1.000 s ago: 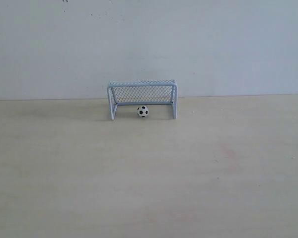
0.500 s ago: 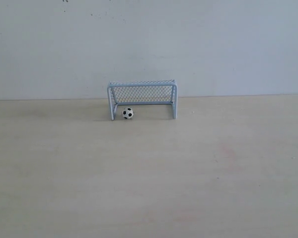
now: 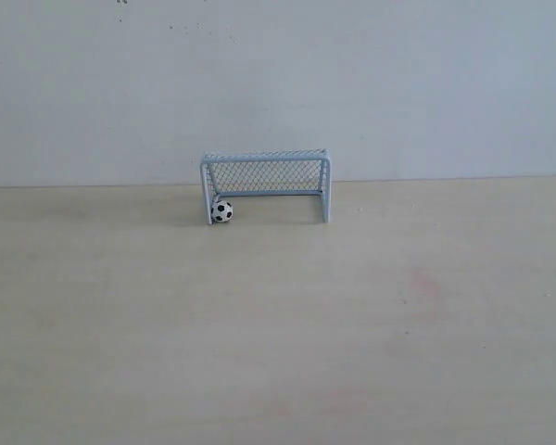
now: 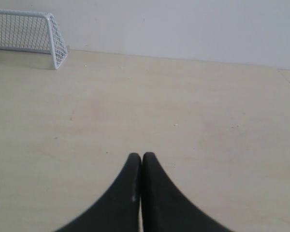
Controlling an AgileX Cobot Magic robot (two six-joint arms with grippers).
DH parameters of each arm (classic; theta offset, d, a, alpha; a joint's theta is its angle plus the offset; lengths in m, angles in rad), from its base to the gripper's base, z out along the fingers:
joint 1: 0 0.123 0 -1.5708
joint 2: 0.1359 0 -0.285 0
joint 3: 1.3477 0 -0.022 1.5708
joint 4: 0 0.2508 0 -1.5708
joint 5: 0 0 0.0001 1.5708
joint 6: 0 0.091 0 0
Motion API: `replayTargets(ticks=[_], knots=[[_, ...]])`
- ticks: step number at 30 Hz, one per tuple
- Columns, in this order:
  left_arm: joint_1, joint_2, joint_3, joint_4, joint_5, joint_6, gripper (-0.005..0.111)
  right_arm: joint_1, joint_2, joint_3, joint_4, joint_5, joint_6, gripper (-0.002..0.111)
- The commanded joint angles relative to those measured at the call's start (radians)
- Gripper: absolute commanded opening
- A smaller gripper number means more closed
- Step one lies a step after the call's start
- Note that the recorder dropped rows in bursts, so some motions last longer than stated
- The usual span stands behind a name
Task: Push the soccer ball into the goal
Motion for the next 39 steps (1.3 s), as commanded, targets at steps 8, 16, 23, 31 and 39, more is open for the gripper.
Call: replayTargets(ticks=[8, 16, 23, 31, 39], knots=[[0.002, -0.002, 0.163, 0.011, -0.304, 0.180, 0.004, -0.004, -0.005, -0.001, 0.000, -0.007, -0.004, 0.000], [0.002, -0.002, 0.163, 0.011, -0.145, 0.243, 0.004, -0.004, -0.005, -0.001, 0.000, -0.007, -0.004, 0.000], [0.002, -0.002, 0.163, 0.011, 0.055, 0.324, 0.004, -0.004, -0.005, -0.001, 0.000, -0.007, -0.004, 0.000], [0.002, -0.002, 0.163, 0.011, 0.059, 0.463, 0.004, -0.004, -0.005, -0.001, 0.000, -0.007, -0.004, 0.000], [0.002, -0.002, 0.163, 0.011, 0.059, 0.468, 0.004, -0.004, -0.005, -0.001, 0.000, -0.007, -0.004, 0.000]])
